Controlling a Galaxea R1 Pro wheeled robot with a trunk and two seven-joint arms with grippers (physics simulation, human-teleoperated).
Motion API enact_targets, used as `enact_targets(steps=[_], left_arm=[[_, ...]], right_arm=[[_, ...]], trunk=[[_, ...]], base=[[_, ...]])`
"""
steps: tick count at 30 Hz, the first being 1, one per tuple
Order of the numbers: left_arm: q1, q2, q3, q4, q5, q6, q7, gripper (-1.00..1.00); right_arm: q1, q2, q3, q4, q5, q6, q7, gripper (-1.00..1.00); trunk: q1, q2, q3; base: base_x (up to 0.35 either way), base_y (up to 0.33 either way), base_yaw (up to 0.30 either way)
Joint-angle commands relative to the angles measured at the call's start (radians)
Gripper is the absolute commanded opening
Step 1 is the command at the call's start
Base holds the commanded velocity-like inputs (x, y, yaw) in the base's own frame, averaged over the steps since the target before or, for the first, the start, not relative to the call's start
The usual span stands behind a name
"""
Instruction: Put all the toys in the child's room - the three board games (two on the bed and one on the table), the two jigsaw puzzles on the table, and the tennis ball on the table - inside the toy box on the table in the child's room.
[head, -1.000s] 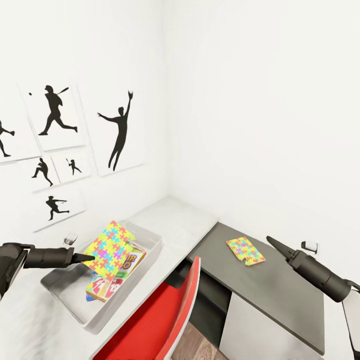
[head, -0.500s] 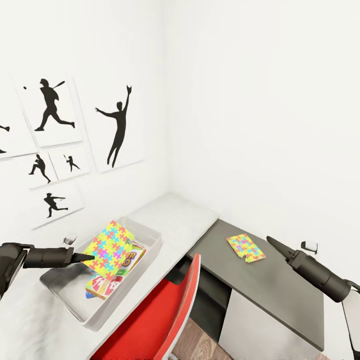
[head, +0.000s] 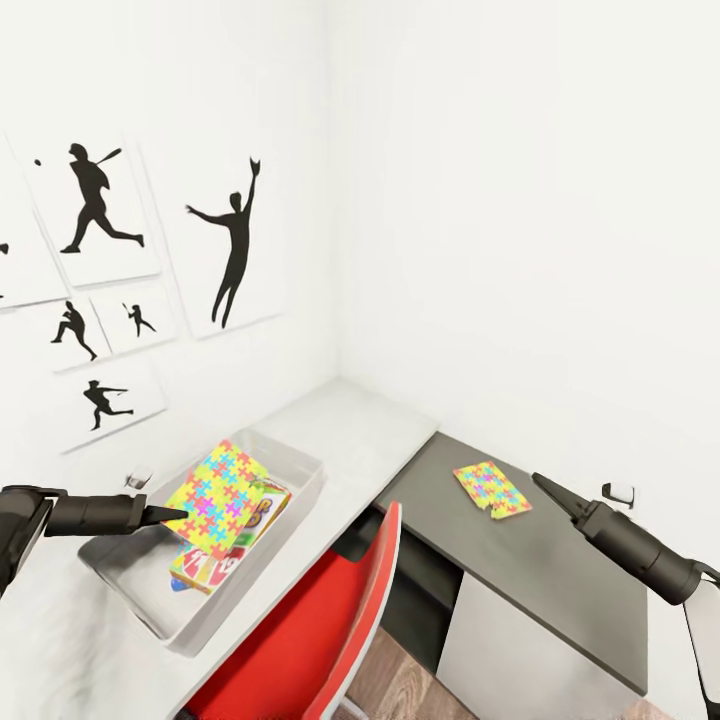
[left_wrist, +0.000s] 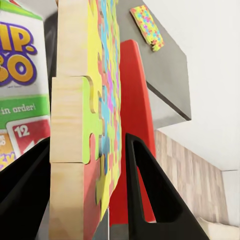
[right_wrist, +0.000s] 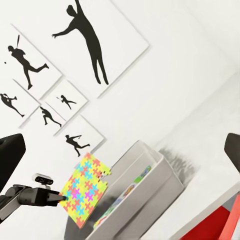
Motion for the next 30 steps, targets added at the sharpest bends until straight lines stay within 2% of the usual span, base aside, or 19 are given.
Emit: enact_targets(steps=[1, 18, 30], left_arm=[[-0.001, 0.000, 0.004, -0.001, -0.010, 0.010, -0.008, -1.00], [-0.001, 0.001, 0.006, 0.001, -0.010, 0.004, -0.008, -1.00], [-0.001, 0.001, 0.025, 0.000, -0.010, 0.003, -0.008, -1.00]], right_arm=[[-0.001, 0.000, -0.001, 0.000, -0.003, 0.006, 0.001, 1.00], [-0.001, 0.000, 0.001, 0.001, -0.003, 0.006, 0.001, 1.00], [-0.001, 0.000, 0.001, 0.001, -0.003, 0.006, 0.002, 1.00]], trunk=[[0.001, -0.002, -0.004], [0.001, -0.002, -0.031], [0.001, -0.002, -0.051]], base=[[0.000, 0.000, 0.000], [0.000, 0.000, 0.000], [0.000, 0.000, 0.000]])
